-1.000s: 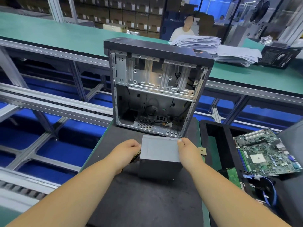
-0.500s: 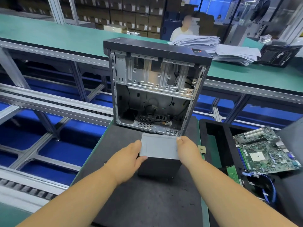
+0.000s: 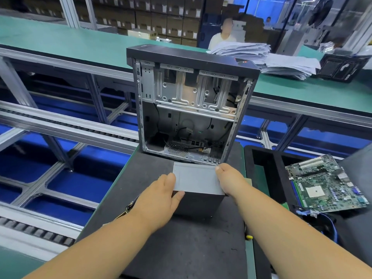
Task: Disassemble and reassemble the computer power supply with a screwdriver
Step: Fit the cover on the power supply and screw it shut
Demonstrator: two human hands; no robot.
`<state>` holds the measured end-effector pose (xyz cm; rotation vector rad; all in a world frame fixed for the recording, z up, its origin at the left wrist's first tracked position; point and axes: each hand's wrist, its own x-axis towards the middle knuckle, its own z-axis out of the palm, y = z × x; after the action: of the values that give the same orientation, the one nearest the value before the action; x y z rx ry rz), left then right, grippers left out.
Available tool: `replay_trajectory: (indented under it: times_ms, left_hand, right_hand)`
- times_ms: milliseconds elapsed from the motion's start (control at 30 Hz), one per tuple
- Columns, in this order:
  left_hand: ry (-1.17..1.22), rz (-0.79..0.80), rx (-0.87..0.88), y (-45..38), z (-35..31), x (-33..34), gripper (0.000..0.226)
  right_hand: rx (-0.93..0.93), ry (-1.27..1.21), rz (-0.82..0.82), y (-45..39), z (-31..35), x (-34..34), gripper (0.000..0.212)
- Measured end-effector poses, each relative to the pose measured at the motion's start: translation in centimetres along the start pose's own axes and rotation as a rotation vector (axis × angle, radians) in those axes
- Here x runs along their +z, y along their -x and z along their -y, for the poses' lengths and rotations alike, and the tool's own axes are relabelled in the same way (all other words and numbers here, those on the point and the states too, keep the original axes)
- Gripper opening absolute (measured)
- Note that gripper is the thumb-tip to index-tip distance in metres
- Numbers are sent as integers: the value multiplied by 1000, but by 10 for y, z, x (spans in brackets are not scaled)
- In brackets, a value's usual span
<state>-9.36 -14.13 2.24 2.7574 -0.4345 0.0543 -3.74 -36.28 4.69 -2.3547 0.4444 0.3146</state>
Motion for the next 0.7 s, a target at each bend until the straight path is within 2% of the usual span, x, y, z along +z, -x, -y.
replay_trajectory:
  times_ms: [67,167,233,333,400,500,633,700]
  left_hand:
    - [145,-7,-36,-3,-1,-3,27]
    - [355,23,-262,-26,0,-10,31]
    - [473,162,-434,-46,2,-11,32]
    - [905,313,-628,-69,5,-8,40]
    - [1040,351,-660,-74,8,-10,34]
    - [1121,373,-658,-76,9,-11,24]
    - [1220,349,-634,-79,11,-9,25]
    - [1239,329,-627,-81,11,-10,28]
  right_hand:
    - [23,-124,53,-1,-2,-3,34]
    - [98,-288,142,-1,-3,-8,30]
    - [163,-417,193,2,0,-12,23]
    - [173,-422,199,1,1,-13,22]
    - [169,-388,184,0,1,-13,25]
    - [233,-461,234,1,2,-16,25]
    - [244,-504,262,-2,4,-18,26]
    - [187,-412,209,-5,5,-15,21]
